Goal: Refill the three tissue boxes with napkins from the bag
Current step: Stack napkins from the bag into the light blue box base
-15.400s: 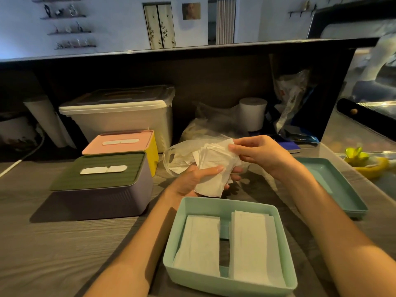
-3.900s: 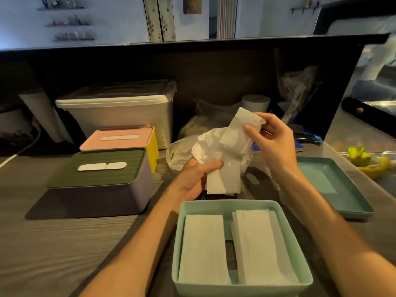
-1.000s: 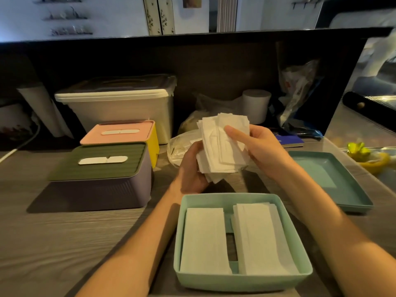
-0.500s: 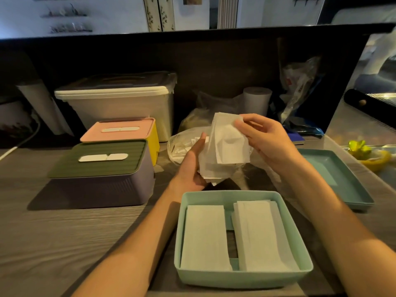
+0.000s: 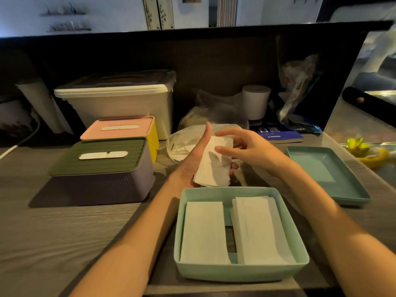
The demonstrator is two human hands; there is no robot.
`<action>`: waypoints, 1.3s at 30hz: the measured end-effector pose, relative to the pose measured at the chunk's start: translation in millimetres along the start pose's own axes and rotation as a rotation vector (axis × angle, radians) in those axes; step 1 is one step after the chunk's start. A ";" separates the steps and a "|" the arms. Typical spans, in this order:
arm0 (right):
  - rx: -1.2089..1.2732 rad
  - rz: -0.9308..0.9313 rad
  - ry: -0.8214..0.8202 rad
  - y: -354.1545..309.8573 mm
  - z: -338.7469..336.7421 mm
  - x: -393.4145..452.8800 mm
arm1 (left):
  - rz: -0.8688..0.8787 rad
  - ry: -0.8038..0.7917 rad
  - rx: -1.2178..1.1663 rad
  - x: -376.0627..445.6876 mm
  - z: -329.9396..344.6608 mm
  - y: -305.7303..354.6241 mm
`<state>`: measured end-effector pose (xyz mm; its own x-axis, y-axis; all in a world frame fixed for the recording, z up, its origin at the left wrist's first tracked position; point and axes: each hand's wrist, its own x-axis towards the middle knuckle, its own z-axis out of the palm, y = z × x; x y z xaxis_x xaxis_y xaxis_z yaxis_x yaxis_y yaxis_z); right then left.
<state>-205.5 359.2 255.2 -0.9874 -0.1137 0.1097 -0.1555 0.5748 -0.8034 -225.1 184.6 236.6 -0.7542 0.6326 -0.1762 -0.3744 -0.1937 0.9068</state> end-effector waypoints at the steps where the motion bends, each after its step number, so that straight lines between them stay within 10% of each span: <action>1: 0.014 0.005 -0.019 0.4 -0.9 -2.0 | 0.000 0.007 0.025 -1.1 0.0 1.6; 17: 0.123 -0.193 0.109 35.2 24.5 -31.8 | 0.380 0.306 0.700 -15.0 -38.5 -18.8; 32: 0.015 -0.271 0.035 34.2 40.2 -29.4 | 0.410 0.646 0.171 8.6 -12.0 -24.0; 39: -0.068 -0.302 0.101 35.9 41.3 -25.4 | 0.486 0.641 0.303 8.9 -8.9 -24.8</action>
<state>-184.9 349.3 199.4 -0.8938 -0.2085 0.3970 -0.4398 0.5807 -0.6851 -227.2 188.4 209.1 -0.9868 -0.0323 0.1587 0.1606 -0.0667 0.9848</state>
